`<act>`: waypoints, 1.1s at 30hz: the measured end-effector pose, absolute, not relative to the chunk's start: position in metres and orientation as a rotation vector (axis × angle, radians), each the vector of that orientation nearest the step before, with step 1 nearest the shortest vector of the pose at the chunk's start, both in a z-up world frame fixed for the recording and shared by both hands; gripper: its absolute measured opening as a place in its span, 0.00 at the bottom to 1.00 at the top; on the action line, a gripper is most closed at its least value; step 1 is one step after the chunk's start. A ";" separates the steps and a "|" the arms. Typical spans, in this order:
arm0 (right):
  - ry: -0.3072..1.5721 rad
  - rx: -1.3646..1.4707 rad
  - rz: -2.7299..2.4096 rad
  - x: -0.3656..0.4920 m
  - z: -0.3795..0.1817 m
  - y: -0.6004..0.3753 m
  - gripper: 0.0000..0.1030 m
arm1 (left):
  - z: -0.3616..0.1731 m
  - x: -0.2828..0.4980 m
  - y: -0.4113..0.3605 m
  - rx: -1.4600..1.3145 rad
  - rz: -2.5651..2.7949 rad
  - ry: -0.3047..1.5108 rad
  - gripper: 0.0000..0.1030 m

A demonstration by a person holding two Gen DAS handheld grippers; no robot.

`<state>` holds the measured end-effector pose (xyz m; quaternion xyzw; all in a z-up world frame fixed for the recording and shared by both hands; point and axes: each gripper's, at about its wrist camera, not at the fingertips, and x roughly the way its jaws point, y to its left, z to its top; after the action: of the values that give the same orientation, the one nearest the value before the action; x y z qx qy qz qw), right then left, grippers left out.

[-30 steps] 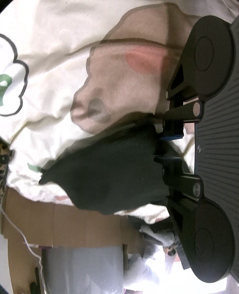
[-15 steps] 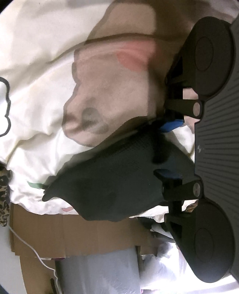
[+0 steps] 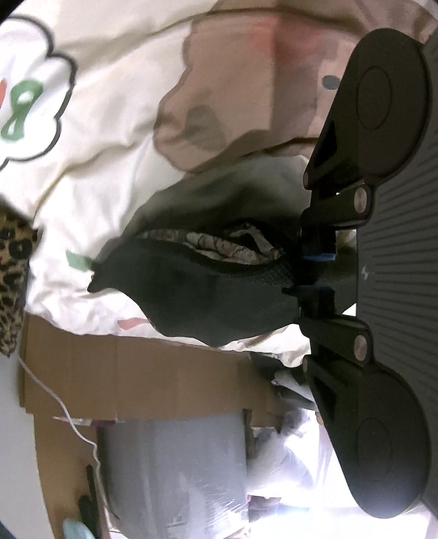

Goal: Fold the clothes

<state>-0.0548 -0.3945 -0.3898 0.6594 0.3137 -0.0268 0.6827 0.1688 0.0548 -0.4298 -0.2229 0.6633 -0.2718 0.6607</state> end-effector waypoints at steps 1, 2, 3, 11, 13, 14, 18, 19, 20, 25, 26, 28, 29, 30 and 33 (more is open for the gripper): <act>0.709 1.477 -0.063 -0.055 -0.391 -0.394 0.11 | -0.431 0.169 0.051 -0.497 -0.624 1.489 0.46; 0.714 1.475 -0.067 -0.055 -0.392 -0.394 0.11 | -0.433 0.168 0.047 -0.494 -0.634 1.479 0.46; 0.719 1.473 -0.072 -0.057 -0.393 -0.395 0.11 | -0.435 0.168 0.043 -0.496 -0.644 1.471 0.46; 0.762 1.519 -0.141 -0.066 -0.408 -0.395 0.15 | -0.455 0.168 0.024 -0.560 -0.695 1.483 0.29; 0.787 1.507 -0.170 -0.066 -0.413 -0.392 0.20 | -0.459 0.165 0.016 -0.570 -0.718 1.484 0.29; 0.804 1.502 -0.188 -0.066 -0.416 -0.390 0.30 | -0.461 0.163 0.012 -0.570 -0.728 1.486 0.29; 0.841 1.478 -0.204 -0.063 -0.425 -0.385 0.36 | -0.473 0.155 -0.015 -0.517 -0.734 1.499 0.31; 0.838 1.474 -0.194 -0.062 -0.424 -0.384 0.35 | -0.475 0.153 -0.022 -0.515 -0.736 1.495 0.31; 0.833 1.470 -0.185 -0.062 -0.424 -0.384 0.34 | -0.477 0.152 -0.029 -0.514 -0.739 1.492 0.29; 0.804 1.461 -0.145 -0.061 -0.416 -0.388 0.11 | -0.486 0.141 -0.061 -0.502 -0.731 1.496 0.09; 0.799 1.456 -0.140 -0.061 -0.412 -0.389 0.11 | -0.487 0.136 -0.069 -0.498 -0.728 1.496 0.09; 0.788 1.430 -0.131 -0.060 -0.405 -0.391 0.10 | -0.487 0.128 -0.084 -0.486 -0.730 1.495 0.08; 0.786 1.416 -0.131 -0.058 -0.402 -0.393 0.10 | -0.487 0.123 -0.092 -0.479 -0.734 1.497 0.08; 0.784 1.402 -0.131 -0.057 -0.398 -0.395 0.10 | -0.488 0.118 -0.101 -0.473 -0.738 1.499 0.08; 0.770 1.380 -0.143 -0.055 -0.392 -0.404 0.09 | -0.491 0.100 -0.130 -0.447 -0.755 1.518 0.08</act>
<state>-0.0550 -0.4038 -0.3922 0.6197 0.3458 -0.0642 0.7016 0.0999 -0.1302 -0.4911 -0.1961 0.6653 -0.3310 0.6398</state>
